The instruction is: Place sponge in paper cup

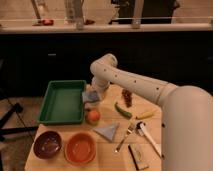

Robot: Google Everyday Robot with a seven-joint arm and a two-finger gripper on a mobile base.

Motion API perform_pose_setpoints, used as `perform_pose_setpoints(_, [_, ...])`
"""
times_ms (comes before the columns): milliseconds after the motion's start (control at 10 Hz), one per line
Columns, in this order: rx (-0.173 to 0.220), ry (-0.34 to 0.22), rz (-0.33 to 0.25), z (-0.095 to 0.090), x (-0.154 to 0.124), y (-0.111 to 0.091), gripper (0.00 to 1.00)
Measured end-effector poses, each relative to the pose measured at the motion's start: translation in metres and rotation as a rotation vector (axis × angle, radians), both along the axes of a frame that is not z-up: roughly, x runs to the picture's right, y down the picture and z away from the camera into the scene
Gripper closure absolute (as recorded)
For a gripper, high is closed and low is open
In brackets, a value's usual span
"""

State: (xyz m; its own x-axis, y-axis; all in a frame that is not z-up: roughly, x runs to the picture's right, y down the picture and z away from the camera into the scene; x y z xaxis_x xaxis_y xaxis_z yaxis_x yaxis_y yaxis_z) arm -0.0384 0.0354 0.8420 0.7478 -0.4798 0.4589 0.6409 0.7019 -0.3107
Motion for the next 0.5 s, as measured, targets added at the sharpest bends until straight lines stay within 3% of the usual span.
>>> perform_pose_setpoints(500, [-0.022, 0.002, -0.009, 0.0001, 0.0020, 0.0063, 1.00])
